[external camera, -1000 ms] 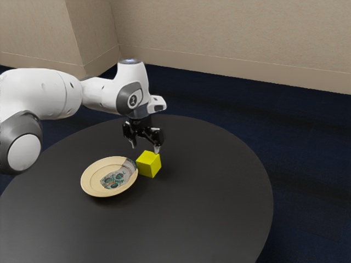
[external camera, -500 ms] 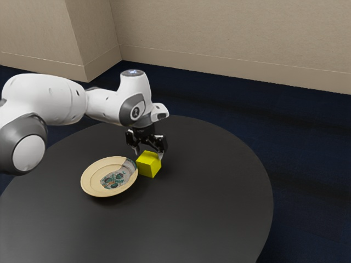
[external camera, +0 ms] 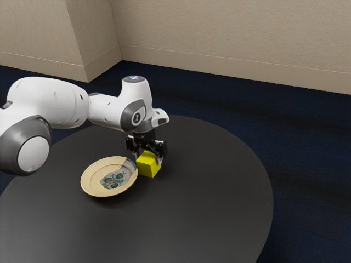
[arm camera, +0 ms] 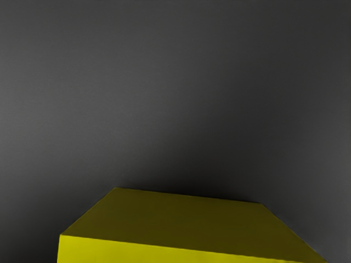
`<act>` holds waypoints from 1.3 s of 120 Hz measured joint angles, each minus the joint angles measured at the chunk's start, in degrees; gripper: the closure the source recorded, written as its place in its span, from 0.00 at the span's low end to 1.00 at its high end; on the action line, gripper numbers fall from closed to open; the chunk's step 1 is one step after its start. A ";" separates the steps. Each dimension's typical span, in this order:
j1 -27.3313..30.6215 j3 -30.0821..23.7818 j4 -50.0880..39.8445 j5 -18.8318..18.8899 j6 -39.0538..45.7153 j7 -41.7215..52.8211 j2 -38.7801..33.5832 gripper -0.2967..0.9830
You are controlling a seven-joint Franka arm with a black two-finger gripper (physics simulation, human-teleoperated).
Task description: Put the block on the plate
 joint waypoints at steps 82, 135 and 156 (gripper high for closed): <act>-1.18 -0.25 0.02 0.74 0.14 -1.53 -4.24 0.48; 7.60 -0.22 -23.67 1.47 1.14 -2.19 -21.13 0.46; 7.85 -0.28 -24.41 1.65 2.76 -2.31 -19.44 0.45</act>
